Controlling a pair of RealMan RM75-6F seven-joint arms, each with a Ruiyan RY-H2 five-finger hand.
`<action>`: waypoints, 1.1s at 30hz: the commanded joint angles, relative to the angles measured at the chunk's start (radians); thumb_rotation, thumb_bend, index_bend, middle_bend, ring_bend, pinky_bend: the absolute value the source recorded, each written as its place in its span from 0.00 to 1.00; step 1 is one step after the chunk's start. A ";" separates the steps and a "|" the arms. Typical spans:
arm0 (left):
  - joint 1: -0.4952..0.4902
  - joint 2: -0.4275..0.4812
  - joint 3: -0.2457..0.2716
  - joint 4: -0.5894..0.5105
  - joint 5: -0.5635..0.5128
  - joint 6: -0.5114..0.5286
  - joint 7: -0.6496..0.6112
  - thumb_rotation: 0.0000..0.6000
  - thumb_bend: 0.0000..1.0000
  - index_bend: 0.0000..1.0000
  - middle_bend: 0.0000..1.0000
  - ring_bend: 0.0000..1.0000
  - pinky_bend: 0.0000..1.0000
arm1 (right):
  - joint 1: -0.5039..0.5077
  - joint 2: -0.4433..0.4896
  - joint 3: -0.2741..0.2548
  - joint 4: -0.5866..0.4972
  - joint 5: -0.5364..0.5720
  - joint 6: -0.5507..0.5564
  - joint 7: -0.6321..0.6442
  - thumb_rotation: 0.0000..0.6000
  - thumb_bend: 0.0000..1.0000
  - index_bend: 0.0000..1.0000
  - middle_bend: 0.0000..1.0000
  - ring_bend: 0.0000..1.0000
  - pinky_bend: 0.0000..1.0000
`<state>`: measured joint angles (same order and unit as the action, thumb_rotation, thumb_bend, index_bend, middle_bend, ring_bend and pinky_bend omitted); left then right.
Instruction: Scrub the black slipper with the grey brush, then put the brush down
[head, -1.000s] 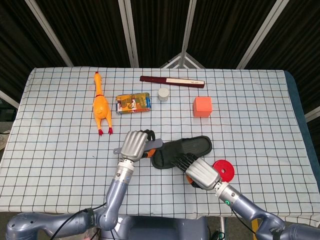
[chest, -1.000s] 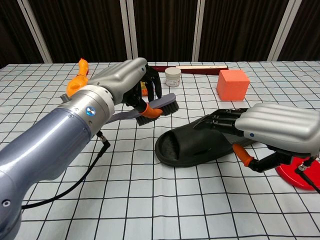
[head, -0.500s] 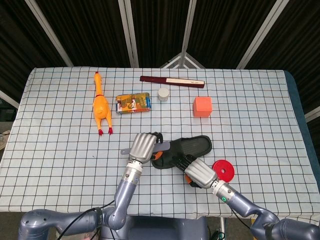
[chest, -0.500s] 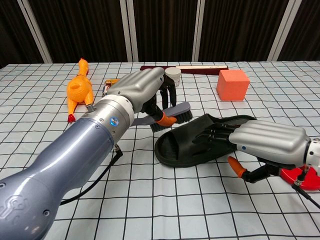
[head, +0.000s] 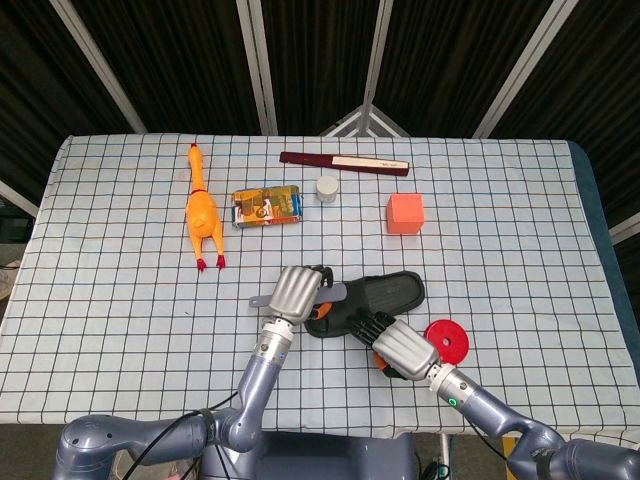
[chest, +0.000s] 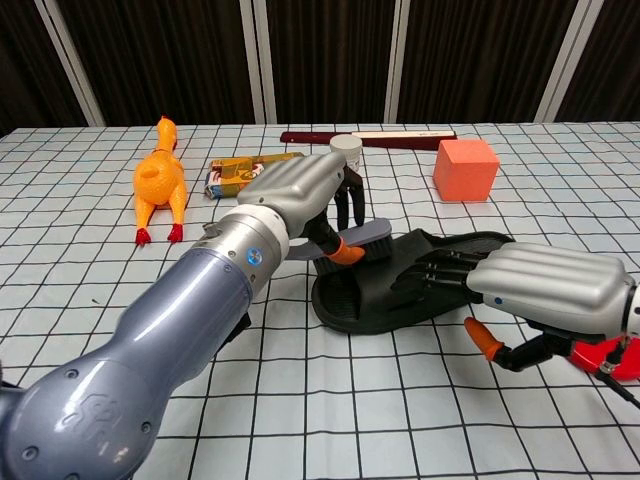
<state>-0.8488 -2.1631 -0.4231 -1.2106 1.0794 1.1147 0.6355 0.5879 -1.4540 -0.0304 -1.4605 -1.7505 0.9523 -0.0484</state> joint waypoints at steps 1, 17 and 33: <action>-0.025 -0.020 -0.013 0.039 0.004 -0.012 -0.020 1.00 0.49 0.48 0.63 0.55 0.60 | 0.001 0.006 -0.005 -0.005 0.000 0.003 -0.010 0.87 0.85 0.00 0.10 0.04 0.19; -0.109 -0.093 -0.055 0.162 -0.013 -0.053 -0.095 1.00 0.49 0.48 0.63 0.55 0.60 | 0.006 0.012 -0.032 -0.020 0.012 0.009 -0.034 0.87 0.85 0.00 0.10 0.04 0.19; -0.159 -0.104 -0.048 0.164 0.000 -0.048 -0.159 1.00 0.50 0.48 0.63 0.55 0.60 | 0.015 0.010 -0.041 -0.030 0.021 0.016 -0.050 0.87 0.85 0.00 0.10 0.04 0.19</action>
<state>-1.0084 -2.2677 -0.4721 -1.0451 1.0801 1.0657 0.4755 0.6029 -1.4436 -0.0715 -1.4903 -1.7298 0.9681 -0.0986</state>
